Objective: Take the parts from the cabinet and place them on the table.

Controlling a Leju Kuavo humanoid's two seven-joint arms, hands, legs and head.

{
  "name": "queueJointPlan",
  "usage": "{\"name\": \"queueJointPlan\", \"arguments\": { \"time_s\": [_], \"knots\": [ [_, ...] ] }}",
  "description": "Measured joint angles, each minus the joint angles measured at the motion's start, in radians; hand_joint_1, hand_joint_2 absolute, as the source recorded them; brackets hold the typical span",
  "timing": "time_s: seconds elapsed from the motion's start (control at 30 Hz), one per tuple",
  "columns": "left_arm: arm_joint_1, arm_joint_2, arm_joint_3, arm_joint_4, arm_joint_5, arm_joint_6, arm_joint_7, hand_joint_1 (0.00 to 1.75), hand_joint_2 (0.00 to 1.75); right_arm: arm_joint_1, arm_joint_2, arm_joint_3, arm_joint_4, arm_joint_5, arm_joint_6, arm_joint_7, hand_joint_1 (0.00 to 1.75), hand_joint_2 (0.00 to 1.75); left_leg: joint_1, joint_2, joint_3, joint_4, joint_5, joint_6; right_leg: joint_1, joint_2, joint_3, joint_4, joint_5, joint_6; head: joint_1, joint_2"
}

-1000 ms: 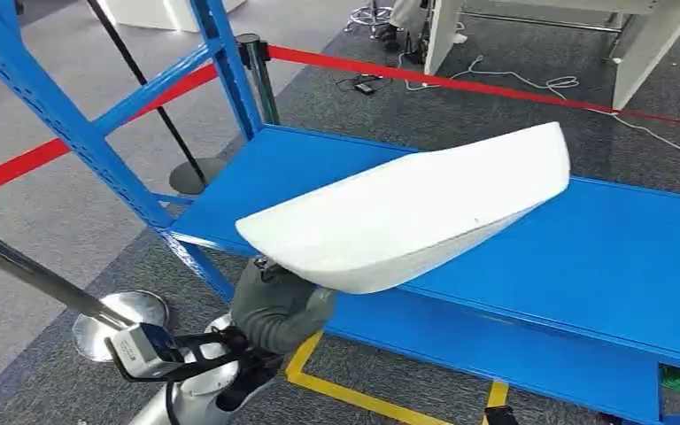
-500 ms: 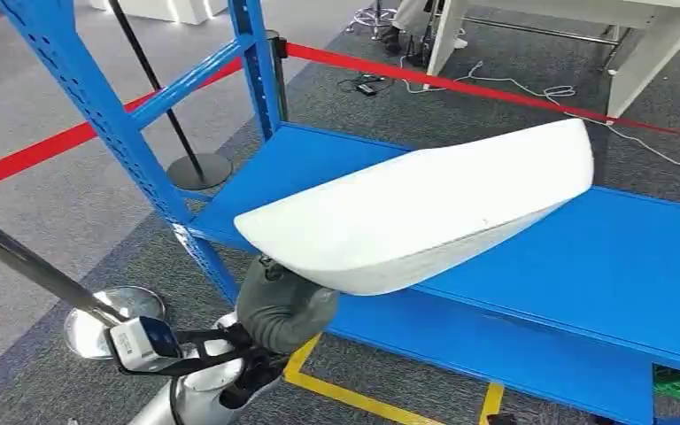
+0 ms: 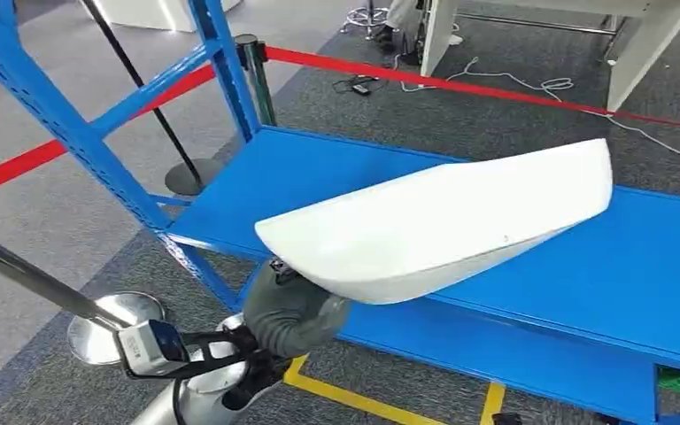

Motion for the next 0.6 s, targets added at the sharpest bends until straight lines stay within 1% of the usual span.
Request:
{"name": "queueJointPlan", "arguments": {
  "time_s": [0.03,0.07,0.1,0.13,0.17,0.2,0.23,0.27,0.3,0.33,0.37,0.4,0.43,0.47,0.5,0.53,0.57,0.6],
  "knots": [
    [0.001,0.001,0.000,0.000,0.000,0.002,0.004,1.62,1.75,0.001,0.000,0.000,0.000,-0.001,0.000,0.001,0.00,1.75,0.000,0.000,-0.036,0.072,-0.024,-0.001,0.000,-0.002,-0.001,0.000,0.001,-0.001,0.000,0.000],
    [0.002,0.002,0.000,0.001,-0.002,0.003,0.007,1.62,1.75,0.002,0.000,-0.001,0.000,-0.002,0.000,0.002,0.00,1.75,0.000,0.000,-0.054,0.104,-0.027,-0.001,0.000,-0.003,0.000,0.001,0.003,-0.001,0.000,0.000],
    [0.003,0.002,0.000,0.002,-0.003,0.004,0.010,1.62,1.75,0.002,0.000,-0.001,0.000,-0.003,0.000,0.003,0.00,1.75,0.000,0.000,-0.047,0.089,-0.006,0.001,0.000,-0.002,0.000,0.001,0.004,0.000,0.000,0.000],
    [0.002,0.002,0.000,0.002,-0.004,0.005,0.013,1.62,1.75,0.001,0.000,-0.001,0.000,-0.004,0.000,0.002,0.00,1.75,0.000,0.000,-0.020,0.033,0.034,0.005,0.000,-0.001,0.000,0.001,0.005,0.001,0.000,0.000],
    [0.002,0.002,-0.001,0.002,-0.006,0.005,0.015,1.62,1.75,0.001,0.000,-0.001,0.000,-0.005,0.000,0.002,0.00,1.75,0.000,0.000,0.023,-0.050,0.079,0.009,0.000,0.001,0.000,0.001,0.005,0.002,0.000,0.000],
    [0.000,0.002,-0.003,0.002,-0.006,0.005,0.018,1.62,1.75,0.000,0.000,-0.002,0.000,-0.006,0.000,0.002,0.00,1.75,0.000,0.000,0.068,-0.137,0.117,0.014,0.000,0.003,0.000,0.001,0.006,0.006,0.000,0.000],
    [-0.003,0.002,-0.004,0.002,-0.007,0.007,0.021,1.62,1.75,0.000,0.000,-0.002,0.000,-0.006,0.000,0.002,0.00,1.75,-0.001,0.000,0.098,-0.190,0.125,0.018,0.005,0.003,-0.003,0.003,0.007,0.012,0.000,0.000],
    [-0.004,0.000,-0.006,0.002,-0.008,0.010,0.023,1.62,1.75,0.000,0.000,-0.002,0.000,-0.006,-0.001,0.002,0.00,1.75,-0.001,-0.001,0.098,-0.206,0.121,0.021,0.008,0.004,-0.009,0.007,0.008,0.017,0.000,0.000],
    [-0.003,0.000,-0.006,0.003,-0.010,0.011,0.025,1.62,1.75,0.001,0.000,-0.002,0.000,-0.008,-0.001,0.002,0.00,1.75,-0.003,-0.004,0.092,-0.203,0.124,0.025,0.007,0.003,-0.010,0.002,0.013,0.025,0.003,0.000],
    [-0.003,0.000,-0.006,0.003,-0.011,0.013,0.027,1.62,1.75,0.001,0.000,-0.002,0.000,-0.008,-0.001,0.002,0.00,1.75,-0.006,-0.005,0.091,-0.203,0.127,0.030,0.004,0.002,-0.008,-0.003,0.018,0.032,0.000,0.000],
    [-0.003,0.000,-0.006,0.003,-0.012,0.014,0.028,1.62,1.75,0.001,0.000,-0.003,0.000,-0.008,-0.001,0.001,0.00,1.75,-0.005,-0.005,0.090,-0.207,0.132,0.038,0.003,0.003,-0.008,-0.007,0.022,0.039,0.001,0.000],
    [-0.004,-0.001,-0.007,0.003,-0.013,0.014,0.028,1.62,1.75,0.001,0.000,-0.004,0.000,-0.008,-0.001,0.001,0.00,1.75,0.001,-0.001,0.090,-0.214,0.139,0.048,0.001,0.002,-0.013,-0.001,0.011,0.043,0.000,0.000],
    [-0.005,-0.001,-0.008,0.003,-0.014,0.014,0.029,1.62,1.75,0.001,0.000,-0.005,0.000,-0.008,-0.001,0.001,0.00,1.75,0.001,0.001,0.087,-0.214,0.143,0.053,0.002,-0.001,-0.023,0.025,-0.024,0.045,0.004,0.000],
    [-0.005,-0.001,-0.009,0.004,-0.015,0.014,0.029,1.62,1.75,0.001,0.000,-0.006,0.000,-0.009,-0.001,0.001,0.00,1.75,0.001,0.002,0.083,-0.214,0.146,0.058,0.002,-0.002,-0.044,0.086,-0.071,0.048,0.007,0.000],
    [-0.005,-0.001,-0.009,0.005,-0.015,0.014,0.029,1.62,1.75,0.001,0.000,-0.007,0.000,-0.009,-0.001,0.001,0.00,1.75,-0.001,0.004,0.077,-0.214,0.151,0.061,0.002,-0.002,-0.075,0.173,-0.120,0.050,0.007,0.000],
    [-0.005,0.000,-0.009,0.006,-0.015,0.015,0.029,1.62,1.75,0.001,0.000,-0.008,0.000,-0.009,-0.001,0.001,0.00,1.75,-0.002,0.005,0.069,-0.214,0.156,0.061,0.002,-0.002,-0.103,0.255,-0.160,0.053,0.007,0.000],
    [-0.005,0.000,-0.009,0.008,-0.015,0.017,0.031,1.62,1.75,0.001,0.000,-0.008,0.000,-0.009,-0.001,0.001,0.00,1.75,-0.003,0.005,0.061,-0.214,0.163,0.062,0.003,-0.002,-0.114,0.302,-0.177,0.053,0.007,0.000],
    [-0.005,0.000,-0.009,0.009,-0.016,0.017,0.031,1.62,1.75,0.002,0.000,-0.009,0.000,-0.009,0.000,0.001,0.00,1.75,-0.003,0.005,0.054,-0.214,0.169,0.061,0.003,-0.002,-0.099,0.295,-0.167,0.053,0.007,0.000]
  ]
}}
